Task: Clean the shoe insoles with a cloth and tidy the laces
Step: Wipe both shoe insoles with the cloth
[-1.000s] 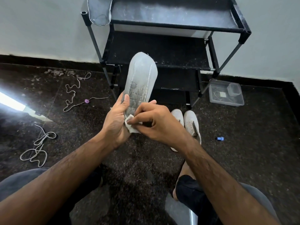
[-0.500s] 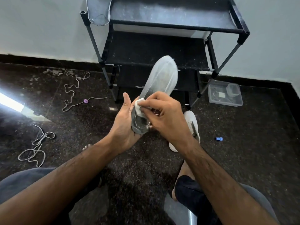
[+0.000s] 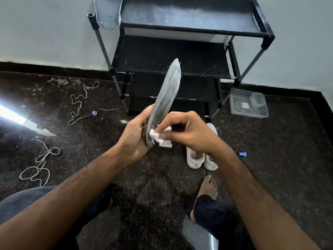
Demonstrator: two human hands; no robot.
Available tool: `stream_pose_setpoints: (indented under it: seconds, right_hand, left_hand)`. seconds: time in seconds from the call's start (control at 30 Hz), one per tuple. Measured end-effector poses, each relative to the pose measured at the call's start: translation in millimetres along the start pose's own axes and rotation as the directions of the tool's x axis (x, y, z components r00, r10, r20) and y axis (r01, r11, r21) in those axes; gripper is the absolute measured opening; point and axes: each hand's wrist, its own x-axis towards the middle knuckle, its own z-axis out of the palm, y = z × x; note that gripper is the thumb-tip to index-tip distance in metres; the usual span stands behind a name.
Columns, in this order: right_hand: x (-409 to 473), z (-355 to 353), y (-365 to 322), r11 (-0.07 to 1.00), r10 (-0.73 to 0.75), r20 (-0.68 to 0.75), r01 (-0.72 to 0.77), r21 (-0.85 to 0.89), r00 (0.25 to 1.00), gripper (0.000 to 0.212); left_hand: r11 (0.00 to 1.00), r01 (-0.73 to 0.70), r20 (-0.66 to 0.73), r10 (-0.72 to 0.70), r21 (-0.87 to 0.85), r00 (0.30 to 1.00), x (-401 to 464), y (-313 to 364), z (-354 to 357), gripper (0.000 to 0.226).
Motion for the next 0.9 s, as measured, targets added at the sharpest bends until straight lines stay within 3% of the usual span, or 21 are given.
stream_pose_setpoints:
  seconds: [0.13,0.23,0.3,0.43,0.6,0.9]
  right_hand:
    - [2.7,-3.8,2.7,0.948,0.128,-0.162,-0.072,0.311,0.979,0.011]
    - [7.0,-0.6,2.0,0.840,0.248,-0.235,-0.087,0.536,0.940,0.012]
    - [10.1,1.3,-1.5,0.800,0.298,-0.255,-0.095,0.592,0.920,0.012]
    - [17.9,2.1,-8.6,0.787,0.346,-0.300,-0.100,0.609,0.889,0.008]
    - [30.3,-2.6,-24.7,0.775,0.402,-0.366,-0.099,0.625,0.839,0.010]
    - [114.1,-60.3,-101.4,0.873,0.296,-0.422,-0.063,0.484,0.857,0.007]
  left_hand:
    - [0.983,-0.092,-0.117,0.112,0.161,0.987,1.9,-1.2,-7.3,0.034]
    - [0.947,-0.175,-0.175,0.228,0.271,0.958,4.4,0.6,-11.0,0.040]
    - [0.881,-0.215,-0.176,0.312,0.422,0.934,6.1,0.3,-15.8,0.048]
    - [0.742,-0.259,-0.131,0.422,0.618,0.897,2.8,10.3,-16.0,0.060]
    - [0.693,-0.296,-0.102,0.471,0.657,0.876,-0.2,34.2,-12.4,0.071]
    - [0.527,-0.338,-0.001,0.542,0.779,0.841,32.9,151.2,20.7,0.068]
